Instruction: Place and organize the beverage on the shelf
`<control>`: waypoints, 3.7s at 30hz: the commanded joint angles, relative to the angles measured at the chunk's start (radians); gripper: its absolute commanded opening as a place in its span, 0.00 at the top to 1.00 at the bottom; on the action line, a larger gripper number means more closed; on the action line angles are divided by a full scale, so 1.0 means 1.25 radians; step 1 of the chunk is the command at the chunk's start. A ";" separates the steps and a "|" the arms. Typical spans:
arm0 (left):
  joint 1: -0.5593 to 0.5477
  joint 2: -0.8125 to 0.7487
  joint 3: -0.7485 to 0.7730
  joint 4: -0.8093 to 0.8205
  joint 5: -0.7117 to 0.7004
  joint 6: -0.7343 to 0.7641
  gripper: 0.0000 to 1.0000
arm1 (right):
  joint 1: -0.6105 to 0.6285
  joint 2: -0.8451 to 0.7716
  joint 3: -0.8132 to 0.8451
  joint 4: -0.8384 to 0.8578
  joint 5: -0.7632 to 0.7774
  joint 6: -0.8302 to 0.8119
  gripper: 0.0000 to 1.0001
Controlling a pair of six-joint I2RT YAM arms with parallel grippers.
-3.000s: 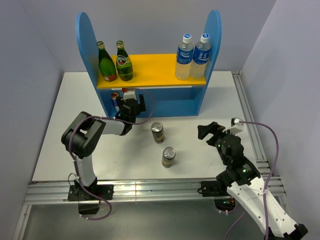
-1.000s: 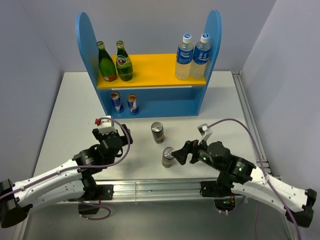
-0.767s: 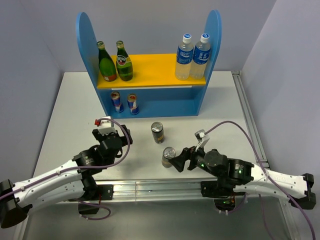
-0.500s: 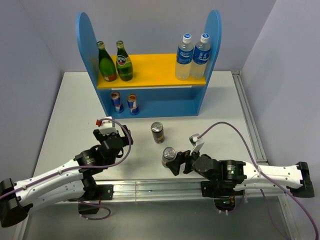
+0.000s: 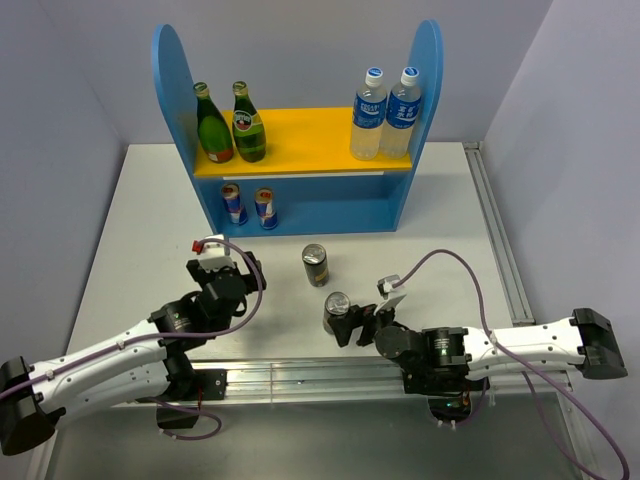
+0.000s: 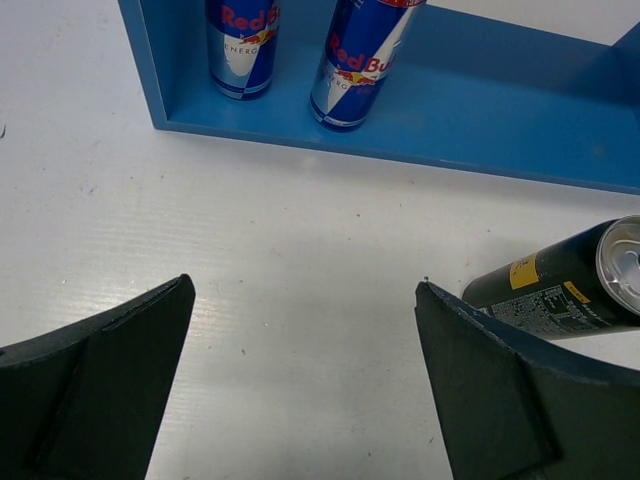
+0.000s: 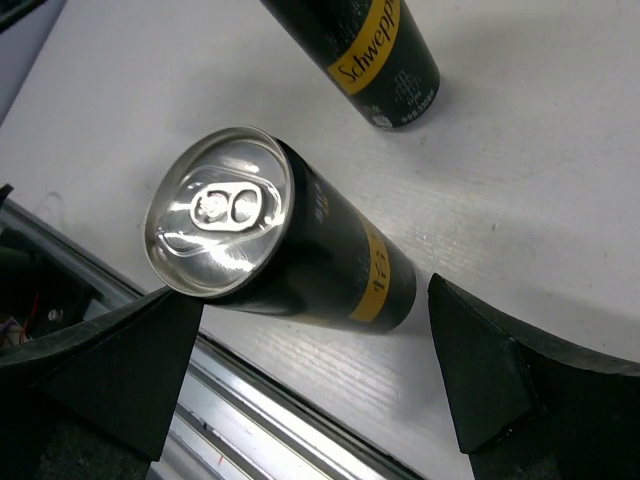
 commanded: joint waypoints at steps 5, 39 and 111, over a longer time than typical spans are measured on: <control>-0.003 0.011 0.005 0.032 -0.015 0.007 0.01 | 0.006 0.051 -0.020 0.207 0.113 -0.074 0.03; -0.003 0.061 -0.039 0.135 0.010 -0.012 0.01 | -0.048 0.364 0.017 0.443 0.219 -0.153 0.69; -0.153 0.829 0.017 1.196 -0.015 0.272 0.02 | -0.765 0.845 0.497 0.673 -0.071 -0.444 0.13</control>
